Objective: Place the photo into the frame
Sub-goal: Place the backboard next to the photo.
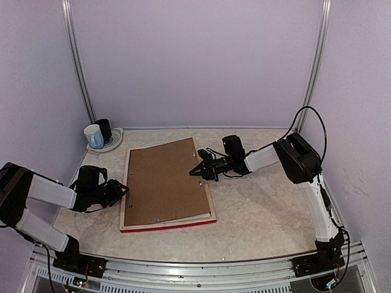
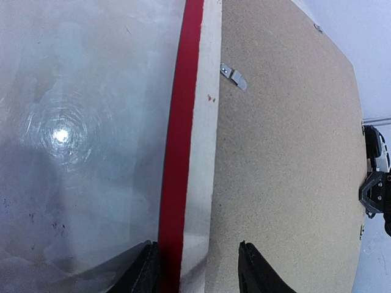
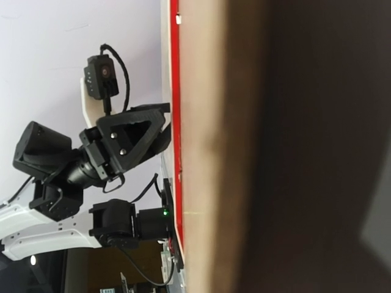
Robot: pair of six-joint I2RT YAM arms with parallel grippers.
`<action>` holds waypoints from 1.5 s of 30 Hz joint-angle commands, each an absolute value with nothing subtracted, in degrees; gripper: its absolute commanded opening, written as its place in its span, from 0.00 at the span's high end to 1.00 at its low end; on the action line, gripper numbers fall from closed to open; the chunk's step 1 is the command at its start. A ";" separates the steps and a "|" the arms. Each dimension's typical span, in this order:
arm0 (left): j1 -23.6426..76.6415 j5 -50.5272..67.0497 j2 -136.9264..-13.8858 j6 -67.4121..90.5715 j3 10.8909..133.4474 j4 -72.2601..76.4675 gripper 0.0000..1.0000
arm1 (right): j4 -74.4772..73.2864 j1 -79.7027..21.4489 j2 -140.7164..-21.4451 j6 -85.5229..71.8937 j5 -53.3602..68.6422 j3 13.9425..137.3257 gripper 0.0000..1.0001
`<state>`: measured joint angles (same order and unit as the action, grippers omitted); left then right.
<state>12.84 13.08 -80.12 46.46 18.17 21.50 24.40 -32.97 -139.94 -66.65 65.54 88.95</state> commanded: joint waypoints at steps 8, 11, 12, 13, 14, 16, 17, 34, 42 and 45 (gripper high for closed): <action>14.11 14.78 -80.91 47.10 17.23 18.41 0.56 | 11.42 -35.33 -139.09 -58.84 60.70 91.57 0.90; 14.09 14.77 -80.62 47.11 17.10 18.28 0.56 | 6.88 -35.33 -138.14 -56.02 59.44 92.28 0.87; 14.12 14.70 -80.40 47.09 17.06 18.22 0.56 | 5.38 -35.29 -137.83 -54.99 58.92 92.78 0.86; 14.15 14.61 -80.21 47.07 16.97 18.15 0.56 | 4.01 -35.33 -137.45 -54.14 58.47 93.00 0.86; 14.11 14.66 -80.10 47.10 16.90 18.19 0.56 | 2.68 -35.33 -137.09 -53.32 58.04 93.25 0.85; 14.15 14.71 -79.98 47.14 16.88 18.19 0.56 | -0.32 -35.33 -136.65 -51.37 56.89 94.14 0.82; 14.15 14.80 -79.98 47.19 16.81 18.32 0.56 | -2.18 -35.33 -136.39 -50.36 56.08 94.63 0.79; 14.12 14.50 -78.23 47.36 16.00 17.93 0.56 | -24.55 -35.50 -133.33 -39.79 42.88 102.83 0.54; 14.13 14.67 -78.22 47.45 15.97 17.97 0.56 | -30.44 -36.38 -130.19 -36.75 35.41 104.13 0.44; 14.08 14.59 -78.00 47.40 16.00 17.69 0.56 | -32.93 -36.71 -129.40 -35.49 32.82 105.31 0.43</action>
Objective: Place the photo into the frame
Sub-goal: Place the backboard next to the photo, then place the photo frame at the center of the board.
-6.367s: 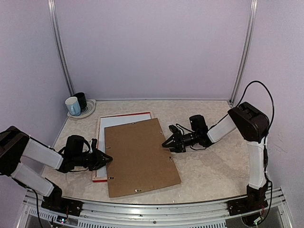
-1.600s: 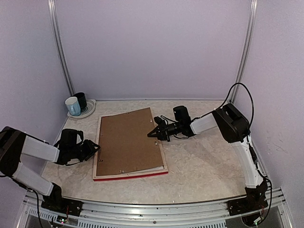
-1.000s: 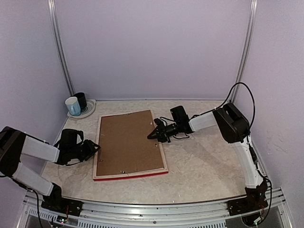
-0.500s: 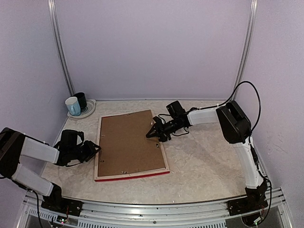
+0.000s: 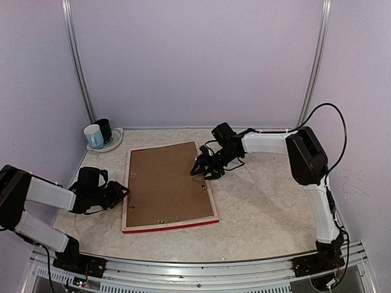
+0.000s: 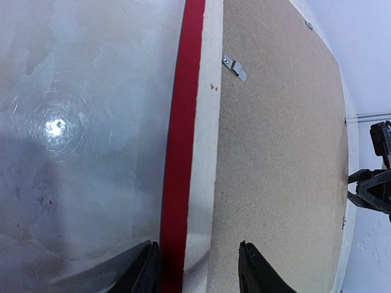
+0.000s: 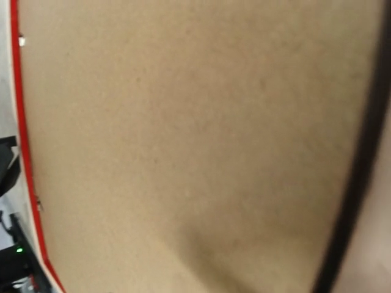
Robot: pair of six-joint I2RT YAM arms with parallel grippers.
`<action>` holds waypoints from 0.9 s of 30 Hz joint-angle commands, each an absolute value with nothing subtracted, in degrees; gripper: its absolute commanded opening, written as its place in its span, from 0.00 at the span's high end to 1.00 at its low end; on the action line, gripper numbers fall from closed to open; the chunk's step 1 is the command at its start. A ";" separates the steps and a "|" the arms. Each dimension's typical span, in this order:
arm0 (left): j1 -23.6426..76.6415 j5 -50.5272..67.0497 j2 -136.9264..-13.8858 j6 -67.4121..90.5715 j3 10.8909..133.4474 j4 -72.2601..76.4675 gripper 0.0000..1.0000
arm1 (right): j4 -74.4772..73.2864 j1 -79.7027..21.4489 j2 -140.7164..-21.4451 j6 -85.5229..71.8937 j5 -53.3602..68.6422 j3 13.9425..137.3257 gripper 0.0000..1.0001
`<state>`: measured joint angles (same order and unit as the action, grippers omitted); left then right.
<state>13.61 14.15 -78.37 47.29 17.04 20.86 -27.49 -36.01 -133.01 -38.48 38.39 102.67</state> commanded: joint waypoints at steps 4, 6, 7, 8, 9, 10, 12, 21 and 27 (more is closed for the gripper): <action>14.10 13.95 -77.53 47.07 16.08 16.87 0.56 | -36.48 -36.78 -127.28 -33.64 28.51 106.17 0.41; 14.10 13.78 -77.23 46.96 16.08 16.55 0.56 | -37.35 -36.82 -125.89 -32.81 26.70 105.85 0.41; 14.02 13.65 -77.11 46.94 16.08 16.42 0.56 | -37.56 -36.83 -125.15 -32.52 26.00 105.44 0.41; 13.93 13.55 -77.00 46.84 16.15 16.28 0.56 | -37.57 -36.78 -124.47 -32.31 25.08 104.86 0.41; 13.89 13.54 -76.84 46.84 16.21 16.06 0.56 | -37.45 -36.80 -123.72 -32.14 24.43 104.12 0.41; 13.70 13.41 -76.68 46.72 16.30 15.95 0.56 | -36.93 -36.87 -123.02 -31.94 24.02 103.21 0.41; 13.51 12.80 -76.27 46.31 16.70 15.28 0.56 | -35.51 -36.78 -122.03 -31.74 23.83 101.14 0.40; 13.45 10.67 -77.74 45.10 17.75 14.31 0.60 | -27.90 -36.83 -122.11 -31.70 23.45 94.42 0.43; 13.53 10.54 -81.30 44.89 17.70 16.19 0.72 | -26.19 -36.83 -123.83 -31.10 22.08 94.79 0.47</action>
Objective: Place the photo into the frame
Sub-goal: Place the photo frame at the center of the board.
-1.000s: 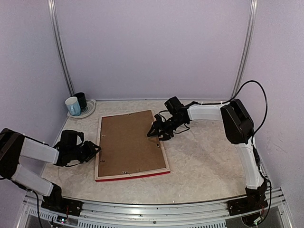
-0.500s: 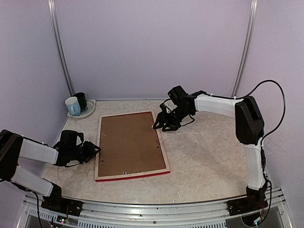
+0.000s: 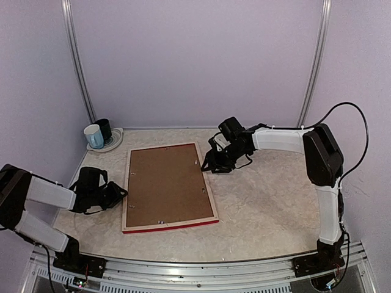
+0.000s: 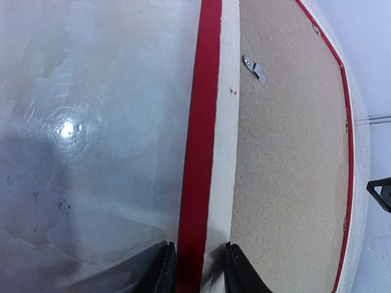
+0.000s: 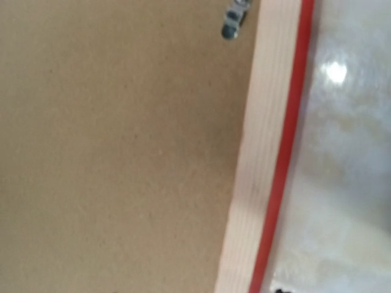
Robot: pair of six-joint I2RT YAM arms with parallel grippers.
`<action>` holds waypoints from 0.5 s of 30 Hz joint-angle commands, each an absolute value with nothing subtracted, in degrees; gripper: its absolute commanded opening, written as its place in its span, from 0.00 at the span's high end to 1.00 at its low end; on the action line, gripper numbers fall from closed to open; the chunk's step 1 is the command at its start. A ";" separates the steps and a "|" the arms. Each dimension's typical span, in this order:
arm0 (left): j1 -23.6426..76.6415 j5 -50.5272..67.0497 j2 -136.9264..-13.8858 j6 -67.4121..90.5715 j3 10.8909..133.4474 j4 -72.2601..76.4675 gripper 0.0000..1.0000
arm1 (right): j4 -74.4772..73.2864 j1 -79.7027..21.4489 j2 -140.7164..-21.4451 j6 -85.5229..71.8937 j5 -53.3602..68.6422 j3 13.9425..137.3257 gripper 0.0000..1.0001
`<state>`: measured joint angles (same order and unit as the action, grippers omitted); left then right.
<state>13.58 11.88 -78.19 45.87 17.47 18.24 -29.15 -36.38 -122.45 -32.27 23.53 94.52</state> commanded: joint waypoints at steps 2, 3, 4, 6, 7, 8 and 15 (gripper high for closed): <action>13.63 10.57 -82.62 44.91 17.75 16.86 0.73 | -25.83 -36.78 -124.48 -30.62 21.82 95.23 0.47; 13.63 10.58 -83.03 44.91 17.75 17.14 0.73 | -25.73 -36.82 -124.92 -30.40 21.69 95.49 0.47; 13.62 10.52 -83.48 44.87 17.83 17.34 0.73 | -25.86 -36.83 -125.47 -30.22 21.44 95.90 0.47; 13.69 10.39 -84.23 44.82 17.99 17.62 0.73 | -26.41 -36.78 -126.68 -29.84 21.10 96.88 0.48; 13.75 10.44 -84.62 44.82 18.14 17.70 0.73 | -26.53 -36.72 -127.34 -29.65 21.08 97.39 0.48; 13.85 10.35 -84.83 44.79 18.33 17.65 0.73 | -26.66 -36.71 -127.96 -29.58 21.09 97.79 0.48; 15.46 10.06 -86.14 44.55 19.08 17.46 0.72 | -26.44 -36.43 -129.81 -29.62 19.80 98.27 0.50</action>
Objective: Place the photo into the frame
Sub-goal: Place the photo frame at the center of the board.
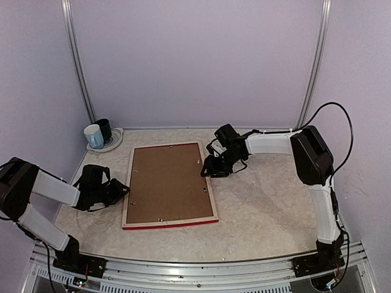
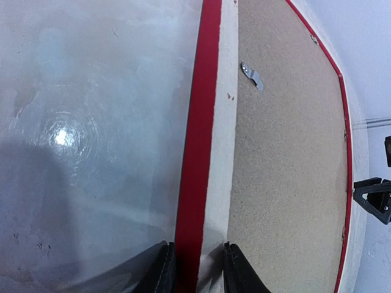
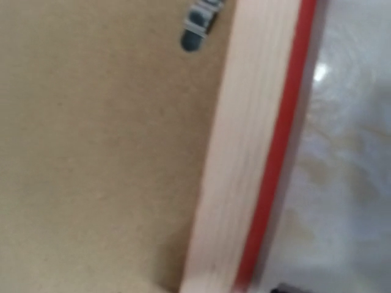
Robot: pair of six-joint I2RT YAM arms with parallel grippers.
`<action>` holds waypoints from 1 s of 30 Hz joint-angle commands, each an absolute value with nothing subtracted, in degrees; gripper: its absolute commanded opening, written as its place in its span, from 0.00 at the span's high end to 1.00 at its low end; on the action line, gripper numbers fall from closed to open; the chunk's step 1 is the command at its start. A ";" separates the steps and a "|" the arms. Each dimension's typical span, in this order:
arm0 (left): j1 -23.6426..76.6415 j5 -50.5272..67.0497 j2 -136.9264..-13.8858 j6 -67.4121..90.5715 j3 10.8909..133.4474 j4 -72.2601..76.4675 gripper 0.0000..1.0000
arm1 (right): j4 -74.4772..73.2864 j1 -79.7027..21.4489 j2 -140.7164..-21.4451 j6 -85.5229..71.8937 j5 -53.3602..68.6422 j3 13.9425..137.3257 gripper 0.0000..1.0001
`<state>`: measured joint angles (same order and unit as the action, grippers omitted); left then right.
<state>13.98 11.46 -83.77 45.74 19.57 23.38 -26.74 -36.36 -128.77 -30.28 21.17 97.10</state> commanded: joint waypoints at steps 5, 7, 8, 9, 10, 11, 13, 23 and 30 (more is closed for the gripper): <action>17.81 10.65 -86.81 44.84 18.41 18.52 0.72 | -25.20 -36.43 -128.74 -29.42 20.05 95.37 0.68; 19.00 11.05 -87.13 45.27 17.82 19.26 0.72 | -23.82 -36.47 -127.38 -29.64 20.12 93.07 0.72; 19.68 11.23 -87.33 45.51 17.58 19.63 0.72 | -23.14 -36.46 -126.63 -29.74 20.10 91.71 0.74; 20.52 11.18 -87.36 45.87 17.36 19.94 0.72 | -22.48 -36.45 -125.87 -29.89 20.11 90.28 0.76; 21.36 11.10 -87.43 46.14 17.18 20.17 0.72 | -21.96 -36.43 -125.21 -30.14 19.80 88.82 0.77; 22.23 10.99 -87.38 46.41 17.08 20.29 0.72 | -21.49 -36.47 -124.39 -30.33 19.44 87.38 0.77; 24.15 10.63 -87.33 46.93 16.84 20.30 0.72 | -20.67 -36.47 -122.59 -30.68 18.62 84.15 0.79; 36.38 6.87 -80.99 52.82 12.62 18.33 0.72 | -15.82 -38.91 -105.66 -35.09 12.44 63.10 0.80; 40.96 3.38 -71.77 55.64 10.74 12.62 0.72 | -17.17 -39.67 -95.35 -37.05 7.63 54.61 0.79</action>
